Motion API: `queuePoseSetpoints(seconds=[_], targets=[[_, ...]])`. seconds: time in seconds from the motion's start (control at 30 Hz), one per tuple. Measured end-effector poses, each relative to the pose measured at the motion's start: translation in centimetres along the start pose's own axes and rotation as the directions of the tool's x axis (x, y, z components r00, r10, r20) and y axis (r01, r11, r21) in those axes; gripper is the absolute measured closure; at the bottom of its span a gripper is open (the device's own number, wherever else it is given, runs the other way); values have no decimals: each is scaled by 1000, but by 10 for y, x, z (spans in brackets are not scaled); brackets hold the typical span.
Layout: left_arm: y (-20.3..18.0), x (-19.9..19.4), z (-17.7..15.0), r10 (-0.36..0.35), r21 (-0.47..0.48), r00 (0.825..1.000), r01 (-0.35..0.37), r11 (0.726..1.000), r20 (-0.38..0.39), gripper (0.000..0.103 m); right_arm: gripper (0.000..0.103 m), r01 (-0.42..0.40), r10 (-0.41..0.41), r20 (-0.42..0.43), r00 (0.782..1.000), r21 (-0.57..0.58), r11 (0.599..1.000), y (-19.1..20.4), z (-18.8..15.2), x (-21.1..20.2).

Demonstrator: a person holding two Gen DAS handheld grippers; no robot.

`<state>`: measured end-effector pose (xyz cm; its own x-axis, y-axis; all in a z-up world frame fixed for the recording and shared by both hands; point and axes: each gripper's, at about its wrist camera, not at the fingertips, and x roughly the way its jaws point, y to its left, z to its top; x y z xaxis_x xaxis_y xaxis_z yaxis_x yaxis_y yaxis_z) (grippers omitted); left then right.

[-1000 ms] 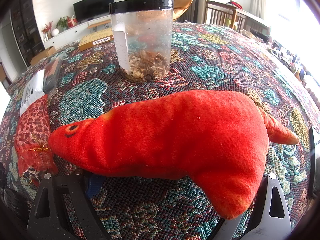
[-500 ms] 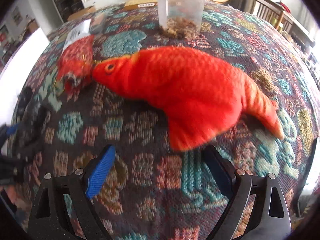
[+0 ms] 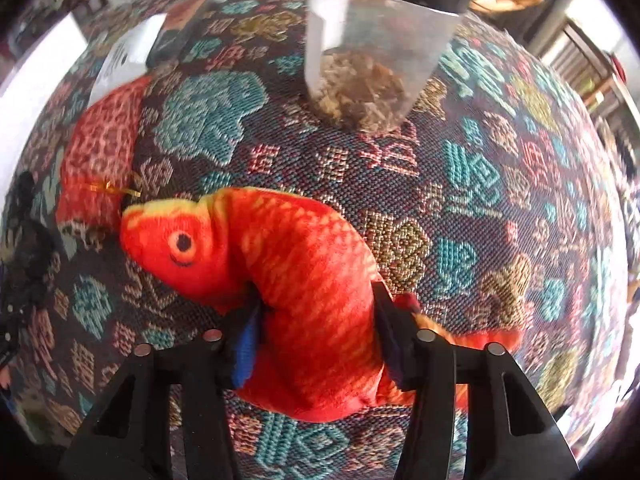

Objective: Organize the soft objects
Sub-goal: 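Grasp orange fish with right tool while left tool holds black bundle, then carry black bundle and orange fish over the cardboard box and open both tools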

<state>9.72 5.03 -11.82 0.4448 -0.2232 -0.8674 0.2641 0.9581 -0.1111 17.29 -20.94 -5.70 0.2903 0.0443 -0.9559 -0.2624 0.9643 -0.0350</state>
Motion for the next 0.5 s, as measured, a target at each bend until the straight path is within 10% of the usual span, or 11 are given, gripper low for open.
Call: queuePoseSetpoints(seconds=[0.13, 0.3, 0.4, 0.5], targets=[[19, -22, -5, -110, -91, 994, 112, 990, 19, 66, 74, -137, 122, 114, 986, 133, 982, -19, -24, -59], [37, -66, -7, -200, -173, 975, 214, 961, 98, 66, 74, -423, 365, 255, 895, 233, 875, 4, -29, -114], [63, -104, -5, -179, -191, 971, 208, 959, 160, 66, 74, -603, 542, 288, 790, 197, 773, 64, -6, -127], [105, -148, -12, -62, -228, 977, 109, 967, 205, 66, 74, -771, 725, 277, 631, 120, 625, 148, 28, -140]])
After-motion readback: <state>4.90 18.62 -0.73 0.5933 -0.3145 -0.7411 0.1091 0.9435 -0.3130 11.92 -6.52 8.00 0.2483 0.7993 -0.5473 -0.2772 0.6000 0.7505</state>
